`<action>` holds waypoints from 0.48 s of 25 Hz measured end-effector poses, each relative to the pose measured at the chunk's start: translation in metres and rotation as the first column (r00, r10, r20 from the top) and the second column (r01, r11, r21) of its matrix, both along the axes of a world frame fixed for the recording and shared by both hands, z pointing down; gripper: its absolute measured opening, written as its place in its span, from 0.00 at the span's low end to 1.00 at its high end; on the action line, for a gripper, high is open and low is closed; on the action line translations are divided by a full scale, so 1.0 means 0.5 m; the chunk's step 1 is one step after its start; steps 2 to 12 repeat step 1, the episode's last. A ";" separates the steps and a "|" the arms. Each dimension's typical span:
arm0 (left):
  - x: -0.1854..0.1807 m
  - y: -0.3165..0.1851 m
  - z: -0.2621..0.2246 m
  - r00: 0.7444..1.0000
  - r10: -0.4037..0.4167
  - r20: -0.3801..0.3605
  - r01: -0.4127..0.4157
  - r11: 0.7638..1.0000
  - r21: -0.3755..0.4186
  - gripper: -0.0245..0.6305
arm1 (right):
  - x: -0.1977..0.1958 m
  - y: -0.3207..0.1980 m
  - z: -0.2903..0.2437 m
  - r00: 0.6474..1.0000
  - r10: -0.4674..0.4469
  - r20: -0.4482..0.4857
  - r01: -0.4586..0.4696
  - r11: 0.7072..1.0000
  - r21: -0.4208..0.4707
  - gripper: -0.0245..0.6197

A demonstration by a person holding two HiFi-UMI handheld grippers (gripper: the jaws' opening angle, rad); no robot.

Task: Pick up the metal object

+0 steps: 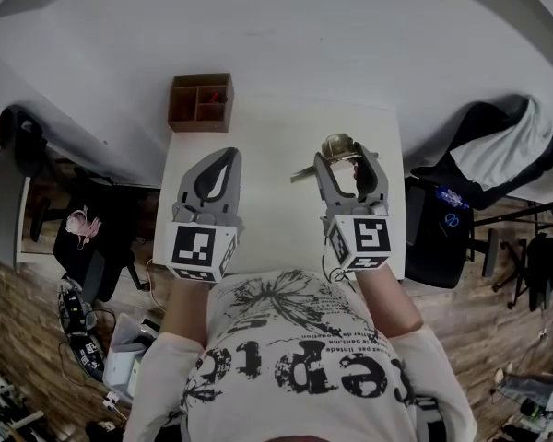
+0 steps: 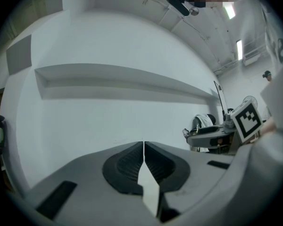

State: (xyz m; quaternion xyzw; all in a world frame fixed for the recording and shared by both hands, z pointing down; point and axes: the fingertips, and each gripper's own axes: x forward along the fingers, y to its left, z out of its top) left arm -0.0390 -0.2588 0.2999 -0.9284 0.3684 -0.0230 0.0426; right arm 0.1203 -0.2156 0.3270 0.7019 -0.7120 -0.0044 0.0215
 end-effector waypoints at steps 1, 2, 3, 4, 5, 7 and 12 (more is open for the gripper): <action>-0.001 0.001 0.000 1.000 0.001 -0.001 -0.001 1.000 0.002 0.06 | -0.002 0.000 0.001 1.000 -0.002 0.000 0.002 1.000 0.000 0.47; -0.001 0.001 0.000 1.000 0.001 -0.001 -0.001 1.000 0.002 0.06 | -0.002 0.000 0.001 1.000 -0.002 0.000 0.002 1.000 0.000 0.47; -0.001 0.001 0.000 1.000 0.001 -0.001 -0.001 1.000 0.002 0.06 | -0.002 0.000 0.001 1.000 -0.002 0.000 0.002 1.000 0.000 0.47; -0.001 0.001 0.000 1.000 0.001 -0.001 -0.001 1.000 0.002 0.06 | -0.002 0.000 0.001 1.000 -0.002 0.000 0.002 1.000 0.000 0.47; -0.001 0.001 0.000 1.000 0.001 -0.001 -0.001 1.000 0.002 0.06 | -0.002 0.000 0.001 1.000 -0.002 0.000 0.002 1.000 0.000 0.47; -0.001 0.001 0.000 1.000 0.001 -0.001 -0.001 1.000 0.002 0.06 | -0.002 0.000 0.001 1.000 -0.002 0.000 0.002 1.000 0.000 0.47; -0.001 0.001 0.000 1.000 0.001 -0.001 -0.001 1.000 0.002 0.06 | -0.002 0.000 0.001 1.000 -0.002 0.000 0.002 1.000 0.000 0.47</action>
